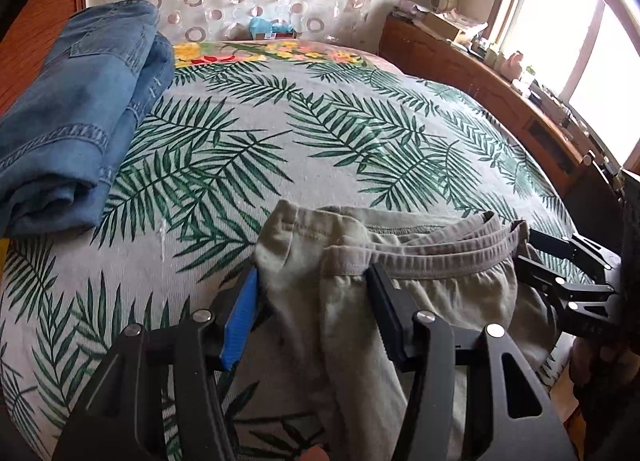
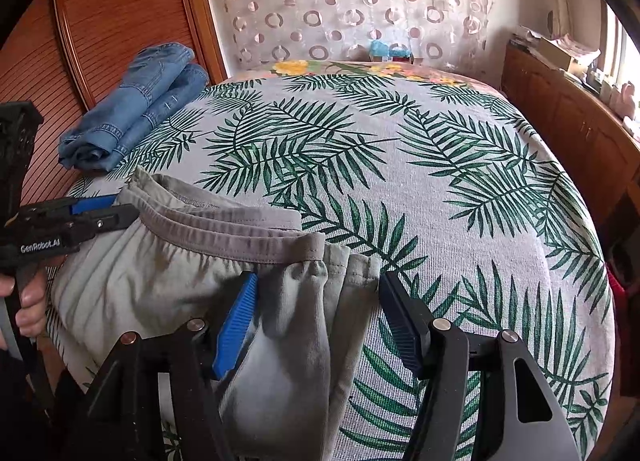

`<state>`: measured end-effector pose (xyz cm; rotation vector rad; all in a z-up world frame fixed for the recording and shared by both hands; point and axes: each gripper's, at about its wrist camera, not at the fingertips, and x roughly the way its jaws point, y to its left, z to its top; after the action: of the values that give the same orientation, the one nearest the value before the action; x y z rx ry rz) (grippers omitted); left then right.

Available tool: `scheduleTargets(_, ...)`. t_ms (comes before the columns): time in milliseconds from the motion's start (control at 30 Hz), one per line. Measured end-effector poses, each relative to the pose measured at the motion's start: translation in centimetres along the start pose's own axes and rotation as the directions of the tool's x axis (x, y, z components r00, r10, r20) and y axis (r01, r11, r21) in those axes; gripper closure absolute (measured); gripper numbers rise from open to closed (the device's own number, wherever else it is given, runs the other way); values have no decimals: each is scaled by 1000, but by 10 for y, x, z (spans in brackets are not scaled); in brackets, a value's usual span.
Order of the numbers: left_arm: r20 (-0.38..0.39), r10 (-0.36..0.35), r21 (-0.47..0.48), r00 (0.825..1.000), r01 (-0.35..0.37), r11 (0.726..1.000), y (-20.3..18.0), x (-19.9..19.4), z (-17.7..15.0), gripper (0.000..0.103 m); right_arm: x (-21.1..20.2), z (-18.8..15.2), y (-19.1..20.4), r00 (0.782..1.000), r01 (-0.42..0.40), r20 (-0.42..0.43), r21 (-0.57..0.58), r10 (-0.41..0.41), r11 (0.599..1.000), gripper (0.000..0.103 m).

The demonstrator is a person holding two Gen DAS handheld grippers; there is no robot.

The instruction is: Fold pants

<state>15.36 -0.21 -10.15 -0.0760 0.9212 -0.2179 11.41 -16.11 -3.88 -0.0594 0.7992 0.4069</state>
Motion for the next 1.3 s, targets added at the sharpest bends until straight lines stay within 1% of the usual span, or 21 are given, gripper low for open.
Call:
scheduleTargets(100,-15,-9,6,1000,9,1000,1,2,5,46,0,-1,0,1000,-4,0,-1,4,1000,38)
scheduleTargets(167,-22,-28,3,999,28,1000,4,2,6,46,-1,-1,-1,1000,-15,2,2,15,1000,38)
scheduleTargets(267,-7,-53,-1,999,53,999,8,0,3,46,-2,-1,-4,1000,-30,0,4,30,1000,39)
scheduleTargets(300,1,-60,-5,998,60,998,9,-1,1,48,-2,-1,-4,1000,-31,0,1,31,1000,42)
scheduleTargets(333,6,-66,-9,998,66,998,9,-2,0,50,-3,-1,-5,1000,-31,0,0,31,1000,49)
scheduleTargets(367,9,-73,-11,997,73,997,9,-2,0,55,-3,0,-5,999,-36,0,2,36,999,52)
scheduleTargets(433,9,-90,-9,996,90,996,8,-3,-2,65,-2,1,-7,998,-59,-1,9,59,998,65)
scheduleTargets(467,8,-108,-10,994,108,994,7,-3,-4,73,-2,1,-7,998,-65,-2,11,65,998,67)
scheduleTargets(500,13,-121,-12,993,121,993,6,-4,-5,80,-2,1,-8,997,-74,-4,16,74,997,78)
scheduleTargets(533,18,-127,-10,992,127,992,5,-5,-7,83,-1,1,-9,995,-96,-7,24,97,995,87)
scheduleTargets(567,31,-129,1,991,129,992,3,-9,-8,86,-1,1,-9,993,-116,-7,32,116,993,90)
scheduleTargets(600,47,-131,11,990,131,991,0,-14,-9,86,-2,0,-9,993,-118,-1,29,118,993,92)
scheduleTargets(767,120,-129,40,984,125,991,-11,-43,-11,88,-12,-1,-11,990,-136,43,36,135,990,94)
scheduleTargets(867,168,-117,63,979,108,992,-20,-63,-10,88,-27,0,-11,986,-144,85,29,141,989,94)
scheduleTargets(1067,234,-104,95,967,84,992,-32,-92,1,88,-55,8,-11,977,-149,157,2,147,989,94)
scheduleTargets(1300,298,-94,117,950,61,991,-36,-115,16,88,-76,25,-5,966,-138,211,-55,147,989,94)
